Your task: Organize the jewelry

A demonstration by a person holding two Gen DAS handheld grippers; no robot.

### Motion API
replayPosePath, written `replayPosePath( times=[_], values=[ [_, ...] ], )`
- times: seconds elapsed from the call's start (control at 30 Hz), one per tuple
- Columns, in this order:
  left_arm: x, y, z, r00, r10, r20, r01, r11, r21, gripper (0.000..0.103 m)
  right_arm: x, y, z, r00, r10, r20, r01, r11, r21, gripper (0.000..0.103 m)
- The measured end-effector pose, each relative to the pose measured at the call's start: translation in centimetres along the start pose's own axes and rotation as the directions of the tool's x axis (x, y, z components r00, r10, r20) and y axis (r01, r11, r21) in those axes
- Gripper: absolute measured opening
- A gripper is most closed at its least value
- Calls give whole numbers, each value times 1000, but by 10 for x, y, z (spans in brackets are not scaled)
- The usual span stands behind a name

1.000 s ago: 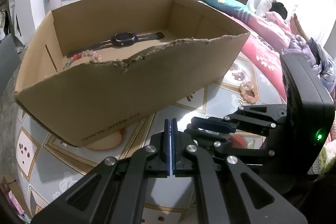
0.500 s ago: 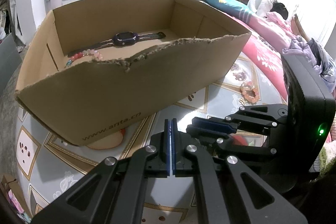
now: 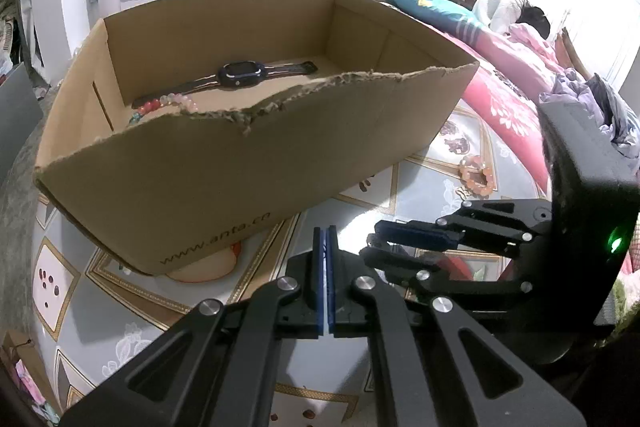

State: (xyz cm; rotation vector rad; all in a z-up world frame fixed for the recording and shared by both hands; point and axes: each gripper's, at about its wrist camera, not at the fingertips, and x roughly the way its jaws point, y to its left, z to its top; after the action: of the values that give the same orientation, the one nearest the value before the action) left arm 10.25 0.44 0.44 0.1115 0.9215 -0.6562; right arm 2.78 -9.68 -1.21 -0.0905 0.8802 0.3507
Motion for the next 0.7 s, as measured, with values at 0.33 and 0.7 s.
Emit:
replayPosePath(
  times=[0.33,0.7],
  values=[
    [0,0,0,1000,1,-1,-1,1000,0,1,4,23,-1,1000,-29,-10,29,1000,-12,11],
    [0,1,-1,1000,4,1,-4,1000,-2,1,1,24,3,1000,-21,-10,21,1000,-2,6]
  ],
)
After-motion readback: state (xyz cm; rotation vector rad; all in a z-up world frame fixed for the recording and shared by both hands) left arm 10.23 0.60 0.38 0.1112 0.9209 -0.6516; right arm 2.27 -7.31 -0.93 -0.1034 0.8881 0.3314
